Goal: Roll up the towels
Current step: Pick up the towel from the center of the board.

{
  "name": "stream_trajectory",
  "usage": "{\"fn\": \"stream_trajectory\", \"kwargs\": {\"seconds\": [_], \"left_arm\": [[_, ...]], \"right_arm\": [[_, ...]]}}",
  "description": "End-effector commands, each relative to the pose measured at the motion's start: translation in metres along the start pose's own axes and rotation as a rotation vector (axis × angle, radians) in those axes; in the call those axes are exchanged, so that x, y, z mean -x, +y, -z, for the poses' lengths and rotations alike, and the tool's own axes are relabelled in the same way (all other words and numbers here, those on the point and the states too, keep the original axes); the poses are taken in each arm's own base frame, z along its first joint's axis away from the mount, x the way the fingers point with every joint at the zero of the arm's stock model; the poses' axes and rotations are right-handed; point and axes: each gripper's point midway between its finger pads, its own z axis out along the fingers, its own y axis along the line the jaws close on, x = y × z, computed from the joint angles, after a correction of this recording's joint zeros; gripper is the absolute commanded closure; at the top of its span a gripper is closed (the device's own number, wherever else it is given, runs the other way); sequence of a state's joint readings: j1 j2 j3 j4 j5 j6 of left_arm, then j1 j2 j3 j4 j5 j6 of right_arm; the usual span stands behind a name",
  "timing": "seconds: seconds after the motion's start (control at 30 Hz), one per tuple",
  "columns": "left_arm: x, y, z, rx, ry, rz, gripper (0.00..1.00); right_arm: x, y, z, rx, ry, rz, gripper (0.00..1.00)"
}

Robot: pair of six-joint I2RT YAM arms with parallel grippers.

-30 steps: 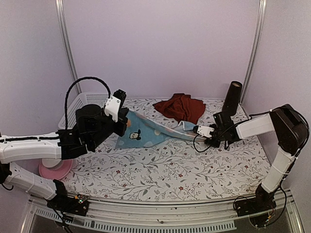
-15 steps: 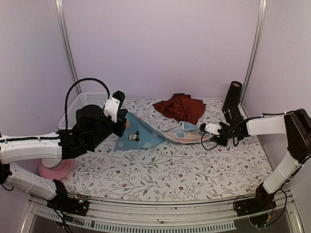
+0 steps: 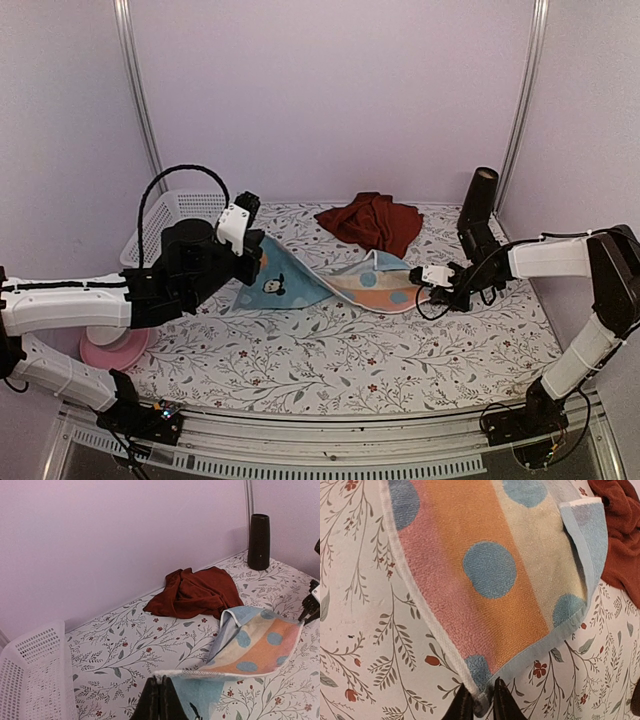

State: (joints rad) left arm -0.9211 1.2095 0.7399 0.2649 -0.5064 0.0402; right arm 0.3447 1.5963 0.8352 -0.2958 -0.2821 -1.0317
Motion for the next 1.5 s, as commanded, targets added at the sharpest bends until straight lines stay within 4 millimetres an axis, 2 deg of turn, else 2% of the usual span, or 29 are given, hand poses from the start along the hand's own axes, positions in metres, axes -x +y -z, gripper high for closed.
{"fn": "stream_trajectory", "kwargs": {"seconds": [0.0,0.2,0.33,0.4,0.5,0.6,0.8,0.97,1.03,1.1,1.2,1.33,1.47], "left_arm": [[-0.008,0.003,-0.004,0.006,0.008,0.014,1.0],[-0.01,0.003,-0.005,0.002,0.012,0.015,1.0],[-0.006,0.006,-0.003,-0.001,0.001,0.019,1.0],[-0.003,0.011,0.0,0.004,-0.009,0.022,1.0],[0.003,0.017,0.006,0.012,-0.032,0.026,1.0],[0.01,0.021,0.012,0.008,-0.059,0.03,1.0],[0.028,0.017,0.034,-0.071,-0.144,0.03,1.0],[0.042,0.023,0.064,-0.112,-0.239,0.066,1.0],[0.044,0.025,0.075,-0.122,-0.266,0.078,1.0],[0.043,0.027,0.08,-0.121,-0.276,0.092,1.0],[0.026,0.033,0.069,-0.064,-0.216,0.104,1.0],[-0.013,0.031,0.029,-0.009,-0.044,0.094,1.0],[-0.044,0.028,-0.017,-0.003,0.06,0.099,1.0]], "right_arm": [[0.015,-0.003,0.011,0.008,-0.049,0.012,0.94],[0.021,-0.004,0.015,0.01,-0.072,0.011,0.98],[0.031,-0.019,0.028,-0.031,-0.097,-0.019,0.98],[0.038,-0.033,0.046,-0.078,-0.129,-0.045,0.98],[0.051,-0.052,0.083,-0.156,-0.21,-0.072,0.98],[0.062,-0.062,0.119,-0.235,-0.275,-0.085,0.98],[0.085,-0.06,0.185,-0.369,-0.387,-0.074,0.98],[0.104,-0.047,0.247,-0.491,-0.514,-0.044,0.98],[0.106,-0.043,0.262,-0.518,-0.549,-0.05,0.98],[0.103,-0.043,0.264,-0.53,-0.554,-0.066,0.98],[0.088,-0.059,0.247,-0.563,-0.501,-0.139,0.98],[0.057,-0.095,0.205,-0.584,-0.334,-0.276,0.98],[0.034,-0.116,0.158,-0.529,-0.202,-0.348,0.98]]}}
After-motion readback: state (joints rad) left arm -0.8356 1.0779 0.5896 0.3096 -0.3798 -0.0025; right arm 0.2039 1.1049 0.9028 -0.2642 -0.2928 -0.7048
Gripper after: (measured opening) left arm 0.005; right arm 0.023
